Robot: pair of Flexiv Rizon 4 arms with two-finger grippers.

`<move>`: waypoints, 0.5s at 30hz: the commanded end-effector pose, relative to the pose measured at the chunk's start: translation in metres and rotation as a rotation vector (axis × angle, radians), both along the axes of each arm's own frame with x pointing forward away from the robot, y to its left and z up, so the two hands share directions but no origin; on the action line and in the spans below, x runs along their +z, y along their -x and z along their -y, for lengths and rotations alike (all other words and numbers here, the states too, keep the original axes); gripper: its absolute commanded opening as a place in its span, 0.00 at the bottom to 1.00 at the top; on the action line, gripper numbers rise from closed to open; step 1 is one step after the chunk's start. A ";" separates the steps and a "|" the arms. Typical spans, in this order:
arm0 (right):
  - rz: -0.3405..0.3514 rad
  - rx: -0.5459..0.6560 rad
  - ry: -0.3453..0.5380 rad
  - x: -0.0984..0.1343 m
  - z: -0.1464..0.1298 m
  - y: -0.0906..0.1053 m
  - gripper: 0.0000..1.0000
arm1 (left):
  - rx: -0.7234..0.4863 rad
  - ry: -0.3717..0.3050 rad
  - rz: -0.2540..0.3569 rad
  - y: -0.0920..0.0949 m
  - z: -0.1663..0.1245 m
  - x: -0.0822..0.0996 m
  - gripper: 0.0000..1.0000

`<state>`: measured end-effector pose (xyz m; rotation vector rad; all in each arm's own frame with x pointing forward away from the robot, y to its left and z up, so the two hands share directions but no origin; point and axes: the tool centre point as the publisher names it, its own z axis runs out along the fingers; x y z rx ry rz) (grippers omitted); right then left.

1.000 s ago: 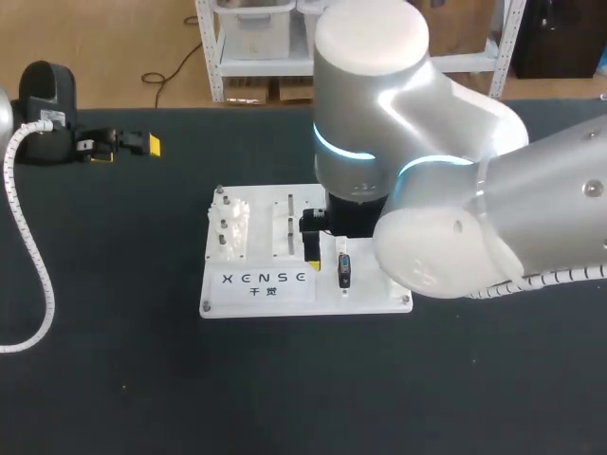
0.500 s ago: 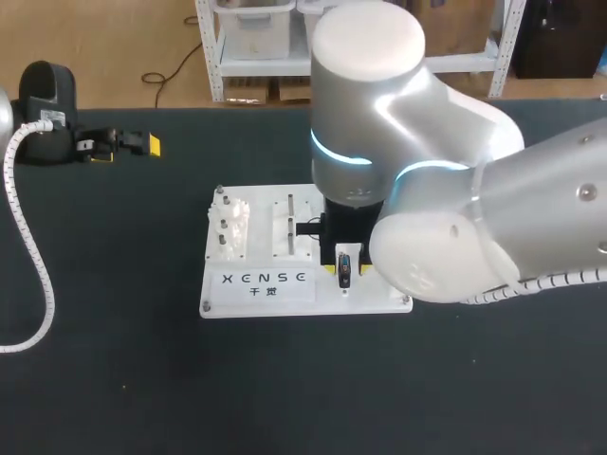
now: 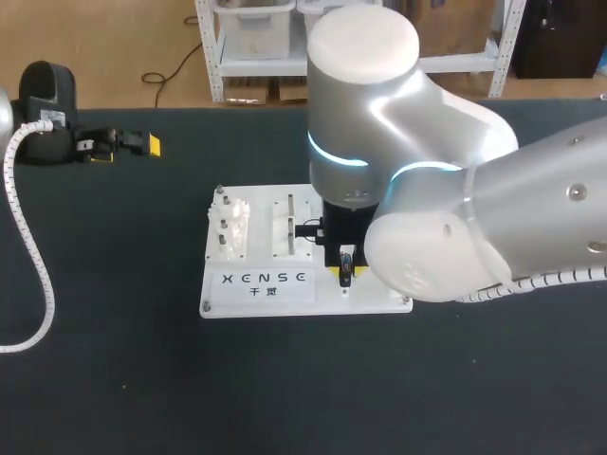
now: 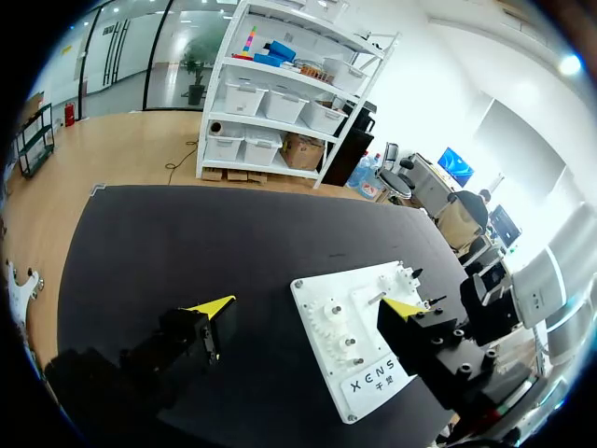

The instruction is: Insert the USB connector, Ethernet cable, and multi-pin plug into their matching sockets one by one.

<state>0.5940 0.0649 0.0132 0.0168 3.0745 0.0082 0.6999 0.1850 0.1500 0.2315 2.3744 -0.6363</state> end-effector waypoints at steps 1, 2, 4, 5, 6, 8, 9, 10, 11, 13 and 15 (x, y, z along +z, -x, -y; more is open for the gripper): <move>-0.002 0.005 0.008 -0.003 -0.001 -0.001 0.17 | 0.000 0.000 0.000 0.000 0.000 0.000 1.00; 0.003 0.012 0.014 -0.003 -0.002 -0.001 0.11 | 0.000 0.000 0.000 0.000 0.000 0.000 1.00; 0.014 0.020 0.021 -0.002 -0.003 0.000 0.00 | 0.000 0.000 0.000 0.000 0.000 0.000 1.00; 0.017 0.022 0.023 -0.002 -0.003 0.000 0.00 | 0.000 0.000 0.000 0.000 0.000 0.000 1.00; 0.023 0.027 0.024 -0.001 -0.003 0.001 0.00 | 0.000 0.000 0.000 0.000 0.000 0.000 1.00; 0.036 0.029 0.029 0.001 -0.004 0.002 0.00 | 0.000 0.000 0.000 0.000 0.000 0.000 1.00; 0.056 0.029 0.033 0.003 -0.003 0.003 0.00 | 0.000 0.000 0.000 0.000 0.000 0.000 1.00; 0.062 0.022 0.035 0.005 -0.002 0.003 0.00 | 0.000 0.000 0.000 0.000 0.000 0.000 1.00; 0.070 0.019 0.036 0.007 -0.002 0.003 0.00 | 0.000 0.000 0.000 0.000 0.000 0.000 1.00; 0.085 0.016 0.035 0.011 0.000 0.004 0.00 | 0.000 0.000 0.000 0.000 0.000 0.000 1.00; 0.106 0.006 0.029 0.018 0.002 0.003 0.00 | 0.000 0.000 0.000 0.000 0.000 0.000 1.00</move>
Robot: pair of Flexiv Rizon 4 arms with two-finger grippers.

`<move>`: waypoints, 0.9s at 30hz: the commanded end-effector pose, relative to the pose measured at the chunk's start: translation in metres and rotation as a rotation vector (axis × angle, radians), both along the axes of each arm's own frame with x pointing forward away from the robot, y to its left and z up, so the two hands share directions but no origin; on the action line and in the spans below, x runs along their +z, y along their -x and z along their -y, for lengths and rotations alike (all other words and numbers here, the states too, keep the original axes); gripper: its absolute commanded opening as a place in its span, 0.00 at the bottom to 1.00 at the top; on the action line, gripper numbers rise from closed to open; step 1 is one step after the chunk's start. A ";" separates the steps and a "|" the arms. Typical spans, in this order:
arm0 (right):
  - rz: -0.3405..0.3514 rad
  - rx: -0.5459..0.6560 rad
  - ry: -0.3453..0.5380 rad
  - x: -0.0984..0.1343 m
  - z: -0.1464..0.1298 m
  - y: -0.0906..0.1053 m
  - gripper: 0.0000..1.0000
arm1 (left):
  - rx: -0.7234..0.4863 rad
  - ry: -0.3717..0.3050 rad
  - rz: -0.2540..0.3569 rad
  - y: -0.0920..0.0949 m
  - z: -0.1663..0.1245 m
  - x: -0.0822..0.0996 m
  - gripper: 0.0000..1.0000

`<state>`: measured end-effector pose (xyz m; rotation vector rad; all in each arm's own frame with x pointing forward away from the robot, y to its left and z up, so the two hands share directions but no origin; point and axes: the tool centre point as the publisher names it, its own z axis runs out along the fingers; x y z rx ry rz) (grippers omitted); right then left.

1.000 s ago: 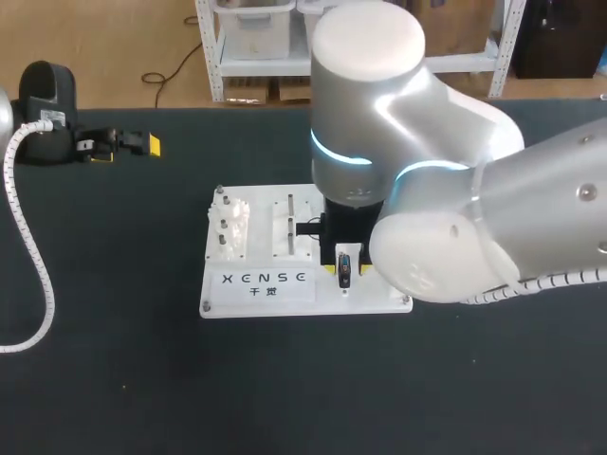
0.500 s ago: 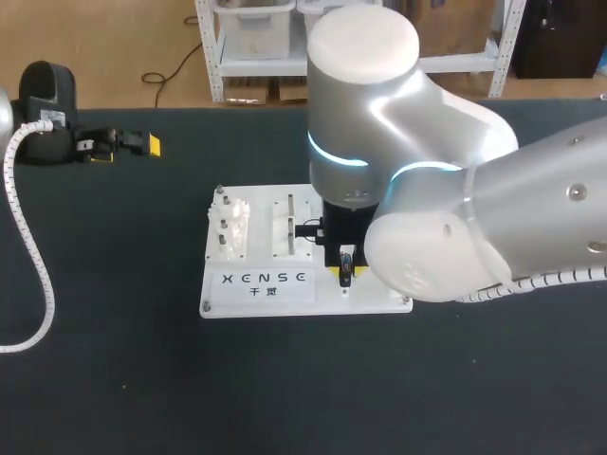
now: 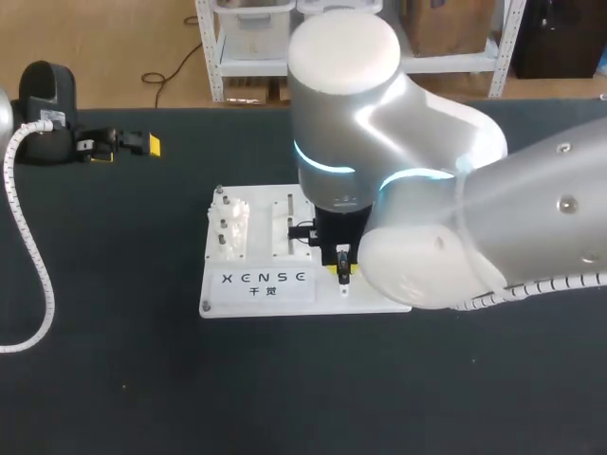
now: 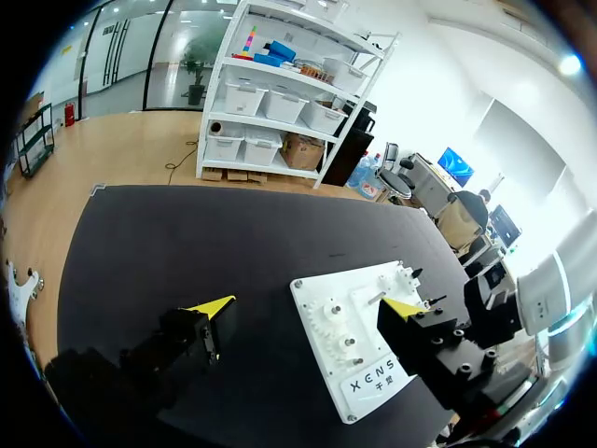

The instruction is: Insert the USB connector, Ethernet cable, and multi-pin plug into their matching sockets one by one.

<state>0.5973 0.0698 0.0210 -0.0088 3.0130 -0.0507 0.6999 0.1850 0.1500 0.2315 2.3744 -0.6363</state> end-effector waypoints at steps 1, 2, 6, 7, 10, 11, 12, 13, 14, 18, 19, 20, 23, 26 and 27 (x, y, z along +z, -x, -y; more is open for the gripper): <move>0.047 -0.013 -0.017 0.013 0.008 0.006 0.00 | 0.000 0.000 0.000 0.000 0.000 0.000 1.00; 0.056 -0.019 -0.021 0.017 0.009 0.006 0.00 | 0.000 0.000 0.000 0.000 0.000 0.000 1.00; 0.076 -0.032 -0.036 0.032 0.016 0.005 0.00 | 0.000 0.000 0.000 0.000 0.000 0.000 1.00; 0.081 -0.034 -0.039 0.037 0.018 0.005 0.00 | 0.000 0.000 0.000 0.000 0.000 0.000 1.00; 0.103 -0.048 -0.047 0.047 0.027 0.004 0.00 | 0.000 0.000 0.000 0.000 0.000 0.000 1.00; 0.106 -0.051 -0.049 0.050 0.030 0.004 0.00 | 0.000 0.000 0.000 0.000 0.000 0.000 1.00; 0.111 -0.055 -0.051 0.053 0.034 0.004 0.00 | 0.000 0.000 0.000 0.000 0.000 0.000 1.00; 0.116 -0.059 -0.051 0.056 0.037 0.003 0.00 | 0.000 0.000 0.000 0.000 0.000 0.000 1.00; 0.120 -0.065 -0.051 0.058 0.041 0.003 0.00 | 0.000 0.000 0.000 0.000 0.000 0.000 1.00; 0.128 -0.088 -0.041 0.061 0.055 0.000 0.00 | 0.000 0.000 0.000 0.000 0.000 0.000 1.00; 0.128 -0.092 -0.041 0.061 0.059 0.000 0.00 | 0.000 0.000 0.000 0.000 0.000 0.000 1.00; 0.129 -0.097 -0.037 0.061 0.062 0.000 0.00 | 0.000 0.000 0.000 0.000 0.000 0.000 1.00; 0.124 -0.108 -0.025 0.059 0.070 0.001 0.00 | 0.000 0.000 0.000 0.000 0.000 0.000 1.00; 0.121 -0.111 -0.022 0.059 0.075 0.002 0.00 | 0.000 0.000 0.000 0.000 0.000 0.000 1.00; 0.120 -0.111 -0.020 0.058 0.076 0.003 0.00 | 0.000 0.000 0.000 0.000 0.000 0.000 1.00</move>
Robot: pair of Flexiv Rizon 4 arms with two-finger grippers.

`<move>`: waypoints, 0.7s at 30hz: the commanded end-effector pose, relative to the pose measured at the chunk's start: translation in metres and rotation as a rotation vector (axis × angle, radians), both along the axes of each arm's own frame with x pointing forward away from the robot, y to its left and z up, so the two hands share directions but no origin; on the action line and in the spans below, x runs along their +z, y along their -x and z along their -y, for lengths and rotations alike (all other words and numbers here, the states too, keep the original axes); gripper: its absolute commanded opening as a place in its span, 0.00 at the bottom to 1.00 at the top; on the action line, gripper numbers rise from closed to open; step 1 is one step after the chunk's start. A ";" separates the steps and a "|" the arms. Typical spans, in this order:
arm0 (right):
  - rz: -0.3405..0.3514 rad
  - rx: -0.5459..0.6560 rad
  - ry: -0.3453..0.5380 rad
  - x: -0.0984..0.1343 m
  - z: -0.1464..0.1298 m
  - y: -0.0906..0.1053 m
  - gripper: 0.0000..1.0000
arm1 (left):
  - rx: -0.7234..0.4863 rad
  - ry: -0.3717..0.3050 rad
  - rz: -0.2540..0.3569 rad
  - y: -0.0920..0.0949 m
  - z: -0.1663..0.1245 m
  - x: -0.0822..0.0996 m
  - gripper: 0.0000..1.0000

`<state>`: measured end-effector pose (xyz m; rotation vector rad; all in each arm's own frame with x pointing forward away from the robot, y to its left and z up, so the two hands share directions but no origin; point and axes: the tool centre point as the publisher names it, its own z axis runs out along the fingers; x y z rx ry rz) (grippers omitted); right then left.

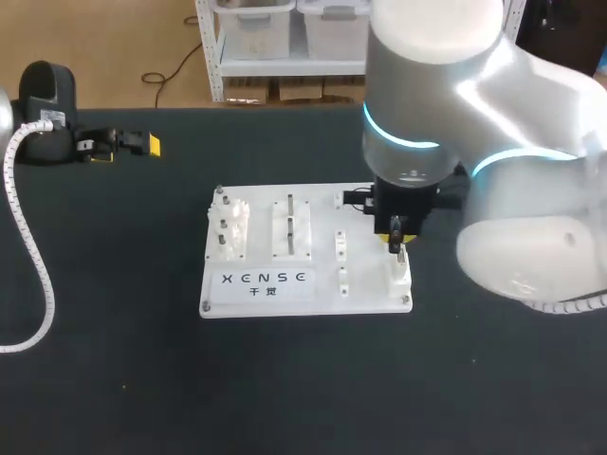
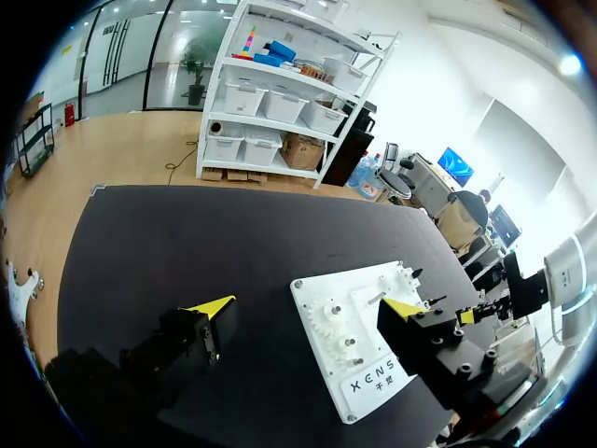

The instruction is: Insert the USB connector, Ethernet cable, and multi-pin plug into their matching sockets one by one.

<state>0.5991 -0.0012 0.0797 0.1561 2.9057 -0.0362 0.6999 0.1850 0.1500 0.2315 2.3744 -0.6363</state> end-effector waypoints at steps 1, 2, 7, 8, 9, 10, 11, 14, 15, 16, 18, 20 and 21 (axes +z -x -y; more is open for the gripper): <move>0.014 -0.002 -0.002 -0.002 0.006 0.005 0.00 | 0.000 0.000 0.000 0.000 0.000 0.000 1.00; 0.012 -0.003 0.000 -0.002 0.006 0.005 0.00 | 0.000 0.000 0.000 0.000 0.000 0.000 1.00; 0.003 -0.003 0.007 -0.007 0.007 0.006 0.00 | 0.000 0.000 0.000 0.000 0.000 0.000 1.00; 0.001 0.000 0.011 -0.008 0.008 0.006 0.00 | 0.000 0.000 0.000 0.000 0.000 0.000 1.00; 0.000 0.000 0.015 -0.009 0.008 0.006 0.00 | 0.000 0.000 0.000 0.000 0.000 0.000 1.00; -0.001 -0.001 0.015 -0.010 0.009 0.005 0.00 | 0.000 0.000 0.000 0.000 0.000 0.000 1.00; -0.002 -0.002 0.016 -0.011 0.010 0.005 0.00 | 0.000 0.000 0.000 0.000 0.000 0.000 1.00; -0.005 -0.002 0.019 -0.013 0.011 0.005 0.00 | 0.000 0.000 0.000 0.000 0.000 0.000 1.00; -0.006 -0.003 0.020 -0.014 0.011 0.005 0.00 | 0.000 0.000 0.000 0.000 0.000 0.000 1.00; -0.007 -0.003 0.020 -0.014 0.011 0.005 0.00 | 0.000 0.000 0.000 0.000 0.000 0.000 1.00; -0.008 -0.003 0.019 -0.015 0.011 0.005 0.00 | 0.000 0.000 0.000 0.000 0.000 0.000 1.00; -0.009 -0.001 0.017 -0.015 0.010 0.004 0.00 | 0.000 0.000 0.000 0.000 0.000 0.000 1.00; -0.009 0.000 0.016 -0.015 0.010 0.004 0.00 | 0.000 0.000 0.000 0.000 0.000 0.000 1.00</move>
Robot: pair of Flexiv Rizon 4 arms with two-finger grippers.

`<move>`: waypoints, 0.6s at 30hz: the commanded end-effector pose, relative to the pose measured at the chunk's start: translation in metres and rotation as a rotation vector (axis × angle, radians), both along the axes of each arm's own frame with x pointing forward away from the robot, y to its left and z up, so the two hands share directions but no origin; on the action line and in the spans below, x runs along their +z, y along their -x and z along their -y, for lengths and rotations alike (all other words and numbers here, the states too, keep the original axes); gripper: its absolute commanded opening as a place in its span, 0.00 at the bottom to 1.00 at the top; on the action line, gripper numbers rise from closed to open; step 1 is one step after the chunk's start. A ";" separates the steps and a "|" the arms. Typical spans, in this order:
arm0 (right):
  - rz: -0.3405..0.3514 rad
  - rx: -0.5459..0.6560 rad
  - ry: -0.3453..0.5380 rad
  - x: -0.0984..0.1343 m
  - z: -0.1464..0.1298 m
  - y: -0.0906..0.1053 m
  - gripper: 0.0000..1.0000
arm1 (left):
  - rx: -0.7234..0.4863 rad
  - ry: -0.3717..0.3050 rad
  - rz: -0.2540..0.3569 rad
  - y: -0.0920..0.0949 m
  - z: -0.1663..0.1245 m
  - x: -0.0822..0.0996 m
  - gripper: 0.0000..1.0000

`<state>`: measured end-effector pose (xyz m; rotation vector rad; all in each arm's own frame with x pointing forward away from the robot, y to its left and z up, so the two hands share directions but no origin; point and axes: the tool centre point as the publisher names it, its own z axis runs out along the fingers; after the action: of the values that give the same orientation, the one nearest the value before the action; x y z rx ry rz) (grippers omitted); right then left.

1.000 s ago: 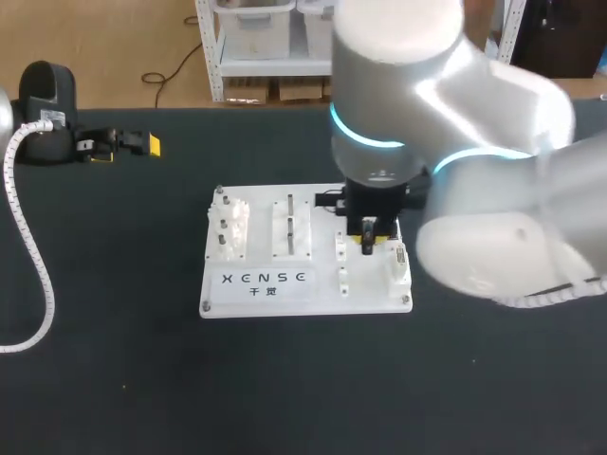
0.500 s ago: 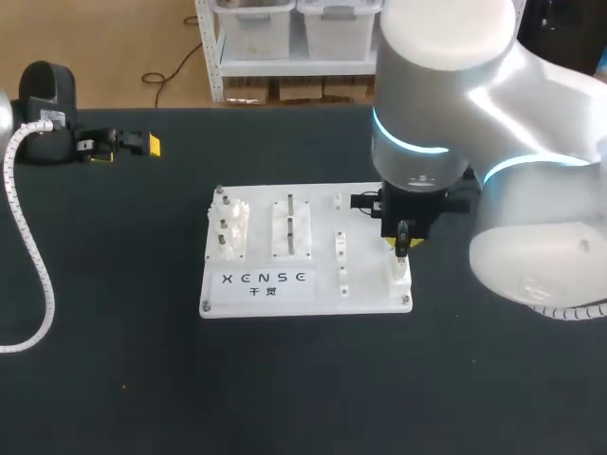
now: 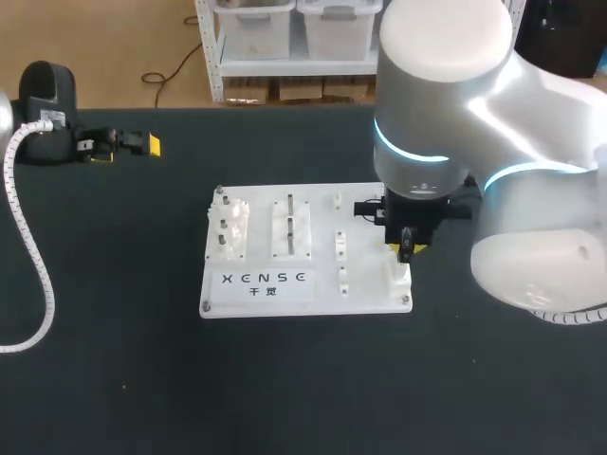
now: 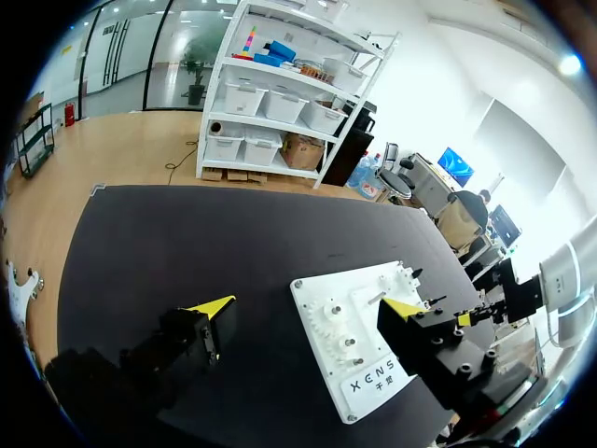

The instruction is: Insert the USB connector, Ethernet cable, and multi-pin plug into their matching sockets one by one.

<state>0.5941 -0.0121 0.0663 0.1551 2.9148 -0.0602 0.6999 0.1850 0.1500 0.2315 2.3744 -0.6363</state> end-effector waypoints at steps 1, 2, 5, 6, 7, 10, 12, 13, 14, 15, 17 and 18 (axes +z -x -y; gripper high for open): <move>0.001 0.003 -0.001 -0.001 -0.002 -0.001 0.00 | 0.000 0.000 0.000 0.000 0.000 0.000 1.00; 0.001 0.004 -0.002 -0.001 -0.002 -0.001 0.00 | 0.000 0.000 0.000 0.000 0.000 0.000 1.00; 0.000 0.007 -0.004 -0.001 -0.003 0.000 0.00 | 0.000 0.000 0.000 0.000 0.000 0.000 1.00; 0.000 0.008 -0.004 -0.001 -0.004 0.000 0.00 | 0.000 0.000 0.000 0.000 0.000 0.000 1.00; -0.001 0.009 -0.004 -0.001 -0.004 0.000 0.00 | 0.000 0.000 0.000 0.000 0.000 0.000 1.00; 0.000 0.013 -0.002 -0.001 -0.005 0.001 0.00 | 0.000 0.000 0.000 0.000 0.000 0.000 1.00; 0.000 0.012 0.000 -0.002 -0.004 0.002 0.00 | 0.000 0.000 0.000 0.000 0.000 0.000 1.00; 0.000 0.012 0.001 -0.002 -0.004 0.003 0.00 | 0.000 0.000 0.000 0.000 0.000 0.000 1.00; -0.001 0.011 0.001 -0.003 -0.003 0.003 0.00 | 0.000 0.000 0.000 0.000 0.000 0.000 1.00; -0.001 0.010 0.002 -0.003 -0.003 0.003 0.00 | 0.000 0.000 0.000 0.000 0.000 0.000 1.00; 0.000 0.008 0.002 -0.003 -0.002 0.004 0.00 | 0.000 0.000 0.000 0.000 0.000 0.000 1.00; 0.000 0.007 0.002 -0.003 -0.002 0.004 0.00 | 0.000 0.000 0.000 0.000 0.000 0.000 1.00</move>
<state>0.5915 -0.0095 0.0637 0.1416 2.9200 -0.0618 0.6999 0.1850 0.1500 0.2315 2.3744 -0.6363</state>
